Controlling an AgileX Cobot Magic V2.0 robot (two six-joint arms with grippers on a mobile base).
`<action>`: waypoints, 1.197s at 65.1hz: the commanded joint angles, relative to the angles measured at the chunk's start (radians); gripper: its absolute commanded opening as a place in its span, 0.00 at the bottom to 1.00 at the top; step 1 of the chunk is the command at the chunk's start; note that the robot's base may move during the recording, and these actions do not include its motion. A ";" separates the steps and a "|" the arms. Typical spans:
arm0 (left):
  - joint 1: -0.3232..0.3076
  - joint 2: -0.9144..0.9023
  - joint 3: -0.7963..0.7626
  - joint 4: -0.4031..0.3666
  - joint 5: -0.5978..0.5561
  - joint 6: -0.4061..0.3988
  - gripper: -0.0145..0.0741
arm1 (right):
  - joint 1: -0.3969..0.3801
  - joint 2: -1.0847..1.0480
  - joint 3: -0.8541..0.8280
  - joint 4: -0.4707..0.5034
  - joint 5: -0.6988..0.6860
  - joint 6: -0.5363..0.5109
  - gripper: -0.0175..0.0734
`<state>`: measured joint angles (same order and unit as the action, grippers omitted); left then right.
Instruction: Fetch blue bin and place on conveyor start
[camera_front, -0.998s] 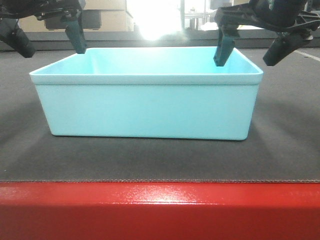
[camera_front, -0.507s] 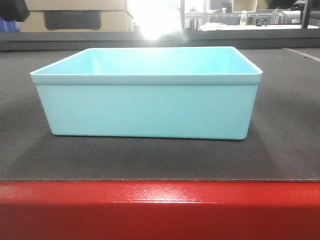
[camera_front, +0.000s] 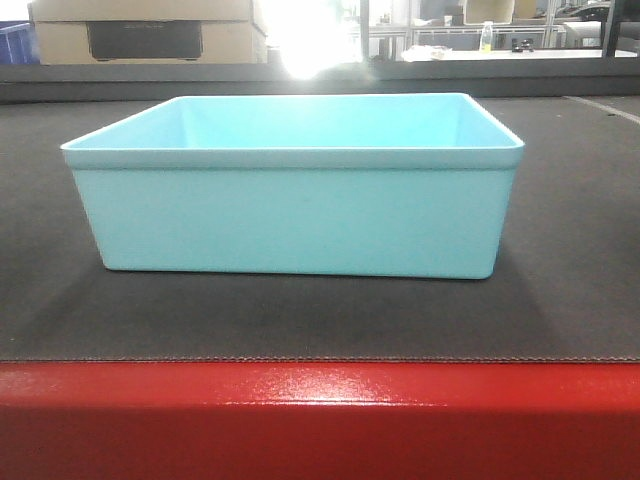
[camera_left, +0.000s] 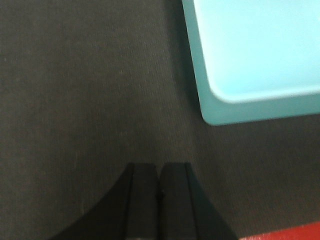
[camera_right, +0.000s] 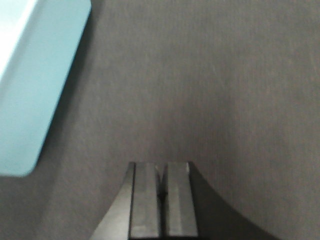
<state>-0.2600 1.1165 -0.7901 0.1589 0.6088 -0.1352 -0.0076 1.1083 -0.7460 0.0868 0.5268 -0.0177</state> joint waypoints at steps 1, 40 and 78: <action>-0.002 -0.098 0.096 -0.016 -0.096 -0.008 0.04 | -0.006 -0.087 0.106 -0.014 -0.116 -0.009 0.01; -0.002 -0.796 0.418 -0.103 -0.291 -0.008 0.04 | -0.006 -0.635 0.319 -0.041 -0.281 -0.009 0.01; -0.002 -0.866 0.418 -0.103 -0.394 -0.008 0.04 | -0.006 -0.671 0.319 -0.041 -0.288 -0.009 0.01</action>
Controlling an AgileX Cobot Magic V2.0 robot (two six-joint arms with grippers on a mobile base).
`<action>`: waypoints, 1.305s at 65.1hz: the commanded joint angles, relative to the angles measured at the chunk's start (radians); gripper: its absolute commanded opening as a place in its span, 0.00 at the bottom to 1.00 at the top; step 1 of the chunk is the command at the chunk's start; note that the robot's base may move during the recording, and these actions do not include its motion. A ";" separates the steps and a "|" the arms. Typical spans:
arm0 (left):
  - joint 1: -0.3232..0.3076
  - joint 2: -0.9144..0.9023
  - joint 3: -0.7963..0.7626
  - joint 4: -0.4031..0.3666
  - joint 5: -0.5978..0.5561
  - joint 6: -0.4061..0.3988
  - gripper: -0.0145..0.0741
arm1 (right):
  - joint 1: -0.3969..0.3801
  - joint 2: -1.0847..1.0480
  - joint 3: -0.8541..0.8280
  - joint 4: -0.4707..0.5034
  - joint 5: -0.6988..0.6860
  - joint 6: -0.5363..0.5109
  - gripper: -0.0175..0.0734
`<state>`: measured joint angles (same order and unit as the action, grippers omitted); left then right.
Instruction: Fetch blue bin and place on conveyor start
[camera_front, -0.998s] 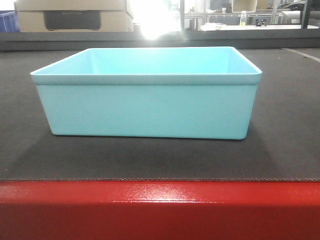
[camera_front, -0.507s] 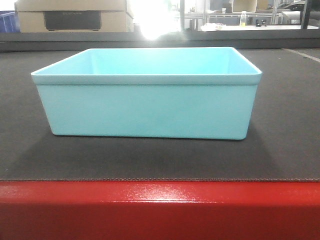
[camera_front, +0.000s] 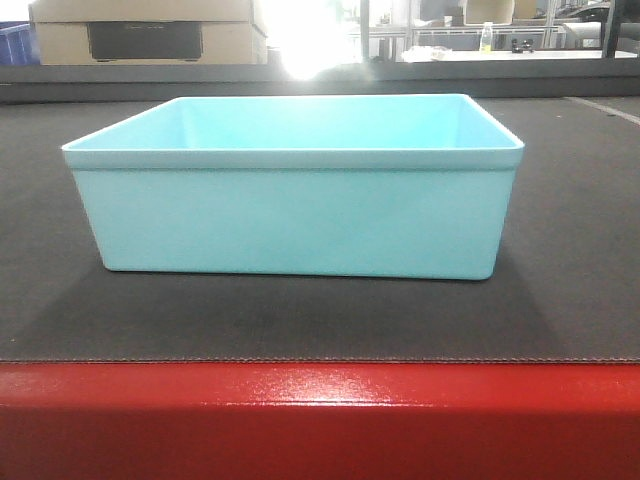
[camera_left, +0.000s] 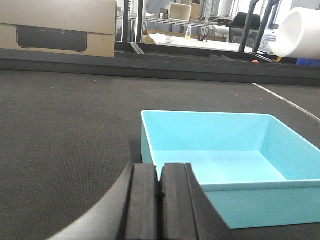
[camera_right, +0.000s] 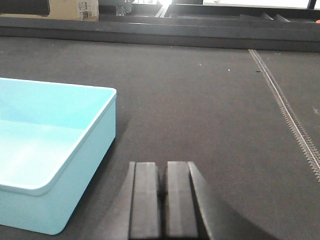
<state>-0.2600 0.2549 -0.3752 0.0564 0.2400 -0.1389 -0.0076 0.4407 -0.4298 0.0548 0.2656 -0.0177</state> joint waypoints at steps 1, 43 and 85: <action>-0.002 -0.005 0.003 0.000 -0.025 -0.004 0.04 | -0.006 -0.004 0.003 -0.009 -0.026 -0.009 0.01; 0.253 -0.173 0.166 -0.004 -0.077 0.087 0.04 | -0.006 -0.004 0.003 -0.009 -0.026 -0.009 0.01; 0.297 -0.255 0.375 -0.004 -0.336 0.087 0.04 | -0.006 -0.004 0.003 -0.009 -0.030 -0.009 0.01</action>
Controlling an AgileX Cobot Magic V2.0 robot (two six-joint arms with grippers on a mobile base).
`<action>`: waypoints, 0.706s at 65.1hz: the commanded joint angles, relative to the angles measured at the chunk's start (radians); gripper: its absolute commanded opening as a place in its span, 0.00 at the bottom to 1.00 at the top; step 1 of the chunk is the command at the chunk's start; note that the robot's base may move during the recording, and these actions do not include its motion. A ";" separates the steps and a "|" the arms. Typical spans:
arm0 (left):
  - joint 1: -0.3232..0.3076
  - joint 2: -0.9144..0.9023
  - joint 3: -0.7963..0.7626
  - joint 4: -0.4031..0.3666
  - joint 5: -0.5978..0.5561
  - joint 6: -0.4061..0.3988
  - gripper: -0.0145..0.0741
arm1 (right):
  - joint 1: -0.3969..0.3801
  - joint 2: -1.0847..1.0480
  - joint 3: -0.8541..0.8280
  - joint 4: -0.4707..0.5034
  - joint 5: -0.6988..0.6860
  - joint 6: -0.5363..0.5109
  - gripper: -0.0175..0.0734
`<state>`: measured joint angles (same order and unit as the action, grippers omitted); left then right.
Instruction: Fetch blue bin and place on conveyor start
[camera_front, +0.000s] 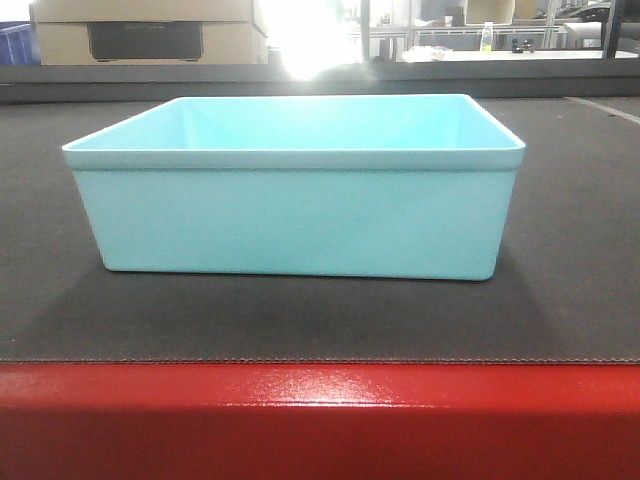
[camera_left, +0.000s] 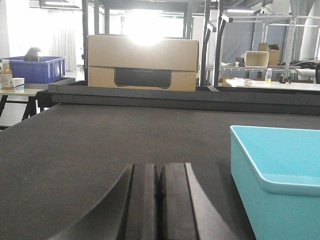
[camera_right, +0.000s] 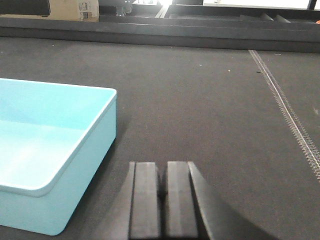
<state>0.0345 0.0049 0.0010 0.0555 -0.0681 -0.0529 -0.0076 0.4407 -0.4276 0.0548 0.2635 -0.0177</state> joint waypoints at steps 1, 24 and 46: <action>0.002 -0.005 -0.001 -0.003 -0.028 0.001 0.04 | -0.006 -0.004 0.001 -0.009 -0.028 -0.009 0.01; 0.002 -0.005 -0.001 -0.003 -0.028 0.001 0.04 | -0.006 -0.004 0.001 -0.009 -0.030 -0.009 0.01; 0.002 -0.005 -0.001 -0.003 -0.028 0.001 0.04 | -0.007 -0.004 0.001 -0.038 -0.062 -0.009 0.01</action>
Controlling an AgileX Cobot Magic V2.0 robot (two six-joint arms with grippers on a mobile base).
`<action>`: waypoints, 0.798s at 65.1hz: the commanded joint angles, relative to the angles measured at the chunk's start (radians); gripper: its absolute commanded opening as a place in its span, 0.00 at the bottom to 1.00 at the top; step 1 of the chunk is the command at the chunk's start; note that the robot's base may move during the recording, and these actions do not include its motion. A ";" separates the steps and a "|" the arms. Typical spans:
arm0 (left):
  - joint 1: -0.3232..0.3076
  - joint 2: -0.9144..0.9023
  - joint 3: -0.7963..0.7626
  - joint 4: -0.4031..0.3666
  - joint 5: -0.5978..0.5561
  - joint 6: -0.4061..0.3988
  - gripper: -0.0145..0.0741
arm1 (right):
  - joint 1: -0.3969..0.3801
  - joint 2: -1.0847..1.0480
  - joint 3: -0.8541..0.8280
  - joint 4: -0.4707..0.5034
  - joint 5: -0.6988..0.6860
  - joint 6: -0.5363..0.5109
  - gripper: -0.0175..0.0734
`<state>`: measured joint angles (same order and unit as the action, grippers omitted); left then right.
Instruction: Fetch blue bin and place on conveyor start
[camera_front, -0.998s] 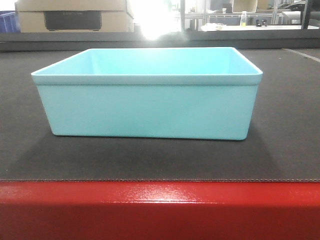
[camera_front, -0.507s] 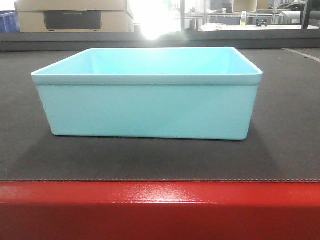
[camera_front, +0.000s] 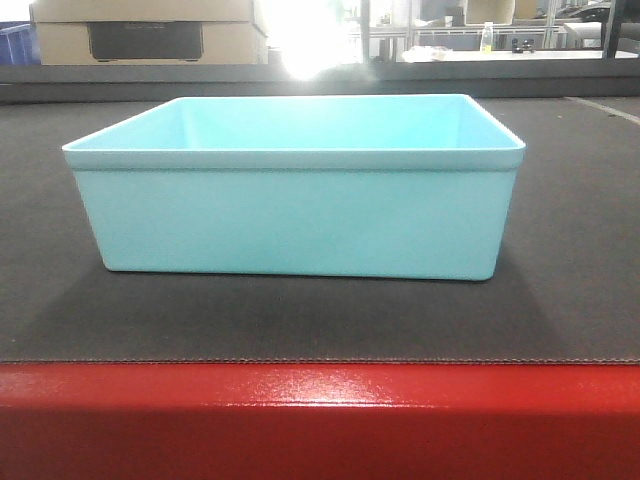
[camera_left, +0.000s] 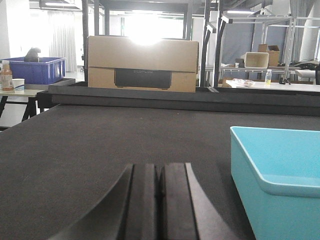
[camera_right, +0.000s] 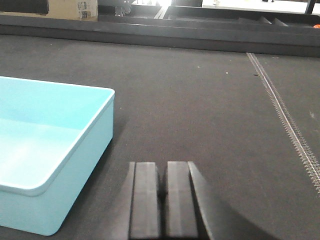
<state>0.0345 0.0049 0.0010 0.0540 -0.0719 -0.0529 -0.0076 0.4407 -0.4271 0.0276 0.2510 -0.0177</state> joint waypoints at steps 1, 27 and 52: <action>0.002 -0.005 -0.001 -0.002 -0.024 0.001 0.04 | -0.007 -0.004 0.000 -0.011 -0.056 -0.009 0.01; 0.002 -0.005 -0.001 -0.002 -0.024 0.001 0.04 | -0.188 -0.212 0.169 0.078 -0.112 -0.009 0.01; 0.002 -0.005 -0.001 -0.002 -0.024 0.001 0.04 | -0.227 -0.441 0.427 0.051 -0.174 -0.009 0.01</action>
<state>0.0345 0.0049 0.0010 0.0540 -0.0739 -0.0529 -0.2346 0.0074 -0.0036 0.1063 0.0948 -0.0177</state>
